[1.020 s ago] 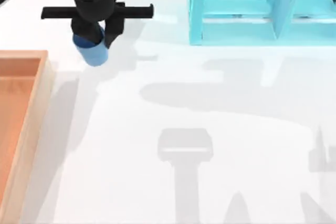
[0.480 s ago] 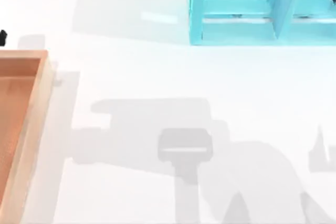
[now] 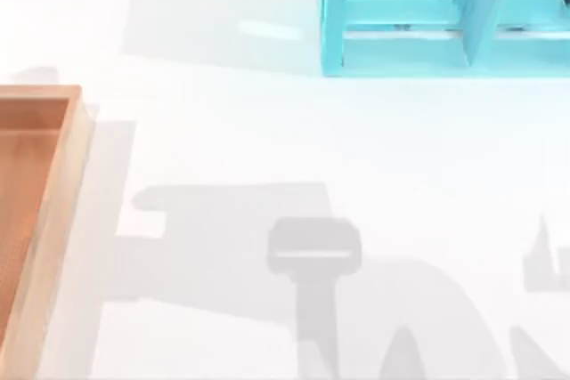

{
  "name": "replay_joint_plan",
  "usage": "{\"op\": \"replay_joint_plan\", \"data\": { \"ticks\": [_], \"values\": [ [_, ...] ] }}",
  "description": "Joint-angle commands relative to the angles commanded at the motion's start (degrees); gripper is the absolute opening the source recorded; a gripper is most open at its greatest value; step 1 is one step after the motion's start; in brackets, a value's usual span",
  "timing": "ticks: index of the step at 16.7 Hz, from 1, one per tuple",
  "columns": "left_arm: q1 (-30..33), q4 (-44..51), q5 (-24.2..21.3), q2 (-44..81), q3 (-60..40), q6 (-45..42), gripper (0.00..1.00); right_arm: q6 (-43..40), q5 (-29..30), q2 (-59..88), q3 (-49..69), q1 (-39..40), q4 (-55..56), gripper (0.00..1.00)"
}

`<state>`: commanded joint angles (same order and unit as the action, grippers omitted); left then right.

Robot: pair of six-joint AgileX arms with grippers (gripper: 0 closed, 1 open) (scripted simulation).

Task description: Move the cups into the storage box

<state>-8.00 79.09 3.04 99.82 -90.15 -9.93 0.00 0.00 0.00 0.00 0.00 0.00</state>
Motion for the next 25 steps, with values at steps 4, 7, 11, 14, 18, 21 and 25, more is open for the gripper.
{"op": "replay_joint_plan", "data": {
  "ticks": [4,7,11,14,18,21,25],
  "values": [
    [-1.0,-6.0,-0.1,0.2,5.8,-0.9,0.00,0.0,0.0,0.0,0.0,0.0,0.0,1.00],
    [-1.7,-12.6,-0.1,0.4,11.4,-1.6,0.00,0.0,0.0,0.0,0.0,0.0,0.0,1.00],
    [-2.3,-14.1,-0.2,0.9,13.1,-2.1,0.00,0.0,0.0,0.0,0.0,0.0,0.0,1.00],
    [-2.3,-14.1,-0.2,0.9,13.1,-2.1,0.15,0.0,0.0,0.0,0.0,0.0,0.0,1.00],
    [-2.3,-14.1,-0.2,0.9,13.1,-2.1,0.45,0.0,0.0,0.0,0.0,0.0,0.0,1.00],
    [-2.3,-14.1,-0.2,0.9,13.1,-2.1,0.68,0.0,0.0,0.0,0.0,0.0,0.0,1.00],
    [-2.3,-14.1,-0.2,0.9,13.1,-2.1,0.98,0.0,0.0,0.0,0.0,0.0,0.0,1.00]
  ]
}}
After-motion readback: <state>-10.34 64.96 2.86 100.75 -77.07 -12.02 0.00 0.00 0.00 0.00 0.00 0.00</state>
